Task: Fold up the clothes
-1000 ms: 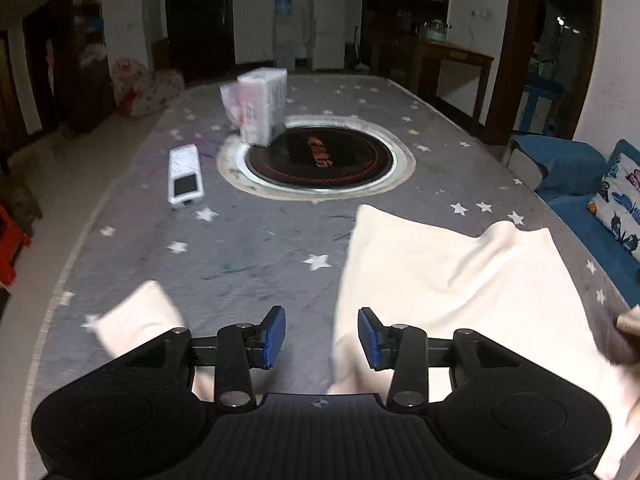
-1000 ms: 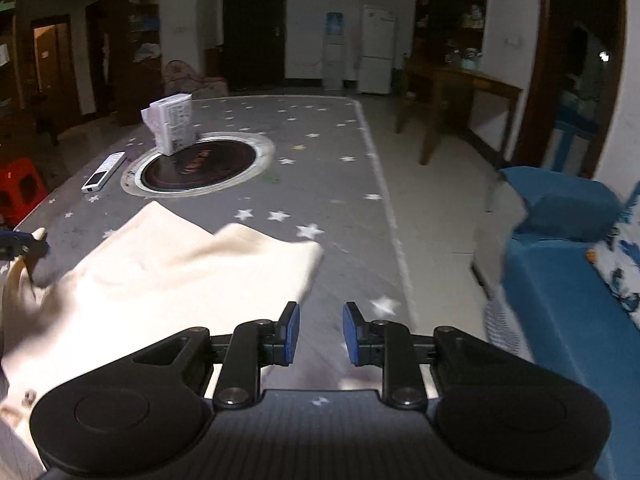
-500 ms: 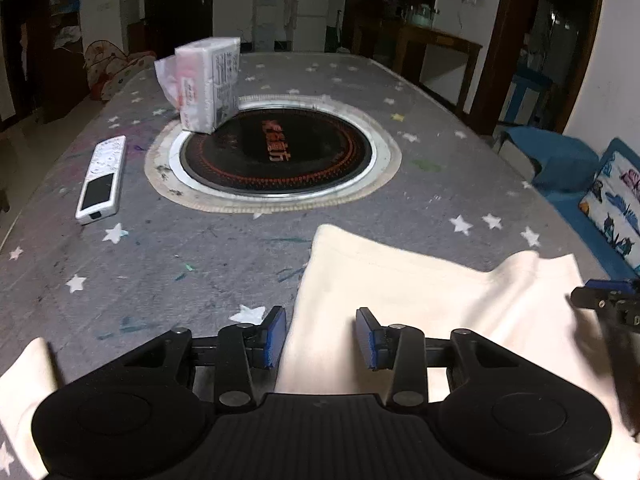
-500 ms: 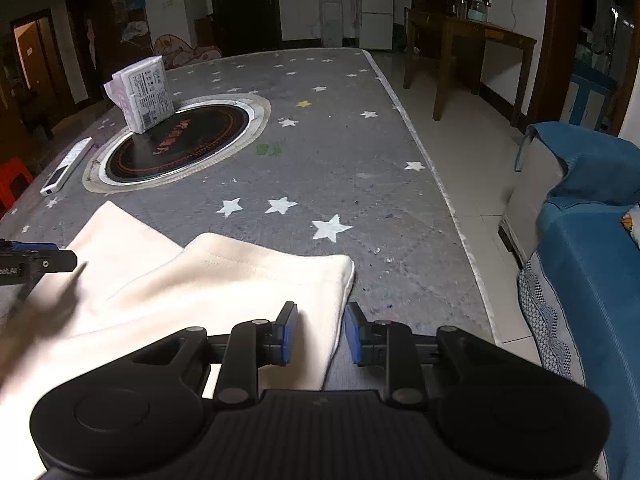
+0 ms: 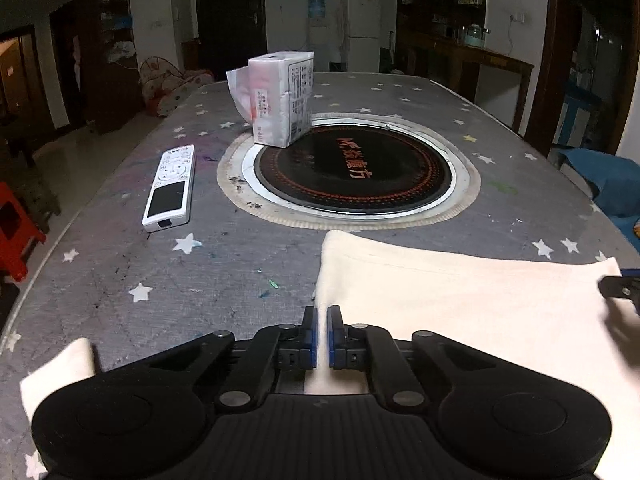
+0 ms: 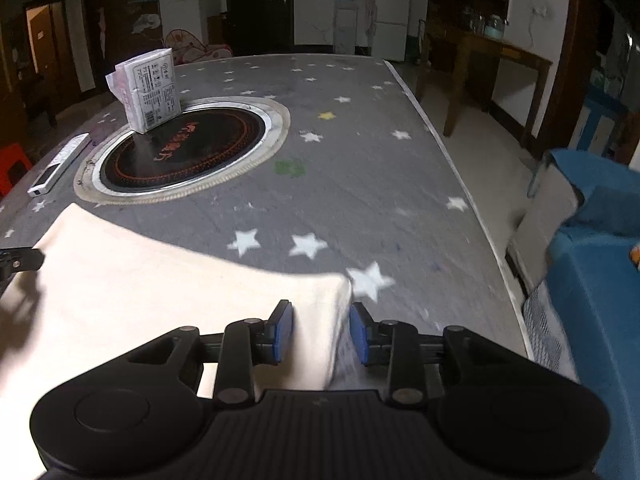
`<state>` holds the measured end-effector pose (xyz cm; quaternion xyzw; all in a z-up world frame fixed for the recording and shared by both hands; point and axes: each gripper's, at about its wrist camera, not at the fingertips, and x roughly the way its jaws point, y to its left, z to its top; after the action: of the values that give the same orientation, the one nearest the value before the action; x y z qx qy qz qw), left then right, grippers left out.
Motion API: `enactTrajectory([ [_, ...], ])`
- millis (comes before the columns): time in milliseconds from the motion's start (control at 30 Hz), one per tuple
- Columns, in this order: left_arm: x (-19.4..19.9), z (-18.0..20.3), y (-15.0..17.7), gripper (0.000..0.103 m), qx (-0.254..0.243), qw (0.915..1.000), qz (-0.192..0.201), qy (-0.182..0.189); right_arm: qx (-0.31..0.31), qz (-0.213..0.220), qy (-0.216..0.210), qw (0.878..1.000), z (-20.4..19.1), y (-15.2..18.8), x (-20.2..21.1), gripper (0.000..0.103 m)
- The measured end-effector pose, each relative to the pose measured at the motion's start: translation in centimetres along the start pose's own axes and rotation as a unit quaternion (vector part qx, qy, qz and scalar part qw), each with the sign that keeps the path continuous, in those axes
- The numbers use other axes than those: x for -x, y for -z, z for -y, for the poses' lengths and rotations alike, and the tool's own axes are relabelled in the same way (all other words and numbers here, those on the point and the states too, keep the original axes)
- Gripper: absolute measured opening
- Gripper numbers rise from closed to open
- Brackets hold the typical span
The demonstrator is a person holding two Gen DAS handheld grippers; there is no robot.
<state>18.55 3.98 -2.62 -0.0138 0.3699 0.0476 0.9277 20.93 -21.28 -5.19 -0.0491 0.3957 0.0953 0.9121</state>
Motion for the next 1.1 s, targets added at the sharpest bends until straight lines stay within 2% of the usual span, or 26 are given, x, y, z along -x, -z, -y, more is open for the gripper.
enactTrajectory([
  [167, 0.7, -0.8, 0.1, 0.015, 0.003, 1.0, -0.003, -0.003, 0.027, 0.017, 0.001, 0.999, -1.5, -0.9, 0.8, 0.034],
  [267, 1.9, -0.9, 0.7, 0.016, -0.001, 1.0, 0.001, 0.0, 0.041, 0.019, -0.021, 0.999, -2.4, -0.6, 2.6, 0.036],
  [400, 4.0, -0.8, 2.0, 0.017, -0.009, 0.9999, 0.007, 0.013, 0.047, -0.002, -0.075, 0.996, -3.2, 0.8, 5.1, 0.036],
  [500, 5.6, -1.2, 3.4, 0.02, -0.013, 0.9997, 0.007, 0.02, 0.079, -0.011, -0.089, 0.993, -4.6, 2.4, 6.3, 0.036],
  [633, 7.3, -1.7, 5.3, 0.021, -0.013, 0.9995, 0.0, 0.028, 0.123, -0.015, -0.087, 0.989, -6.1, 4.7, 7.4, 0.037],
  [700, 7.9, -1.7, 6.2, 0.022, -0.022, 0.9993, 0.0, 0.03, 0.122, -0.017, -0.08, 0.989, -6.3, 5.4, 7.4, 0.037],
  [800, 8.5, -2.0, 7.1, 0.031, -0.025, 0.9995, 0.003, 0.021, 0.099, -0.002, -0.066, 0.993, -5.9, 6.2, 7.8, 0.037],
  [1000, 8.7, -2.5, 7.6, 0.032, -0.018, 0.9996, 0.0, 0.021, 0.038, 0.008, -0.025, 0.999, -3.4, 5.2, 6.1, 0.036],
  [1100, 8.7, -2.7, 7.6, 0.033, -0.012, 0.9998, -0.002, 0.016, 0.014, 0.006, -0.017, 1.0, -2.4, 4.5, 4.6, 0.037],
])
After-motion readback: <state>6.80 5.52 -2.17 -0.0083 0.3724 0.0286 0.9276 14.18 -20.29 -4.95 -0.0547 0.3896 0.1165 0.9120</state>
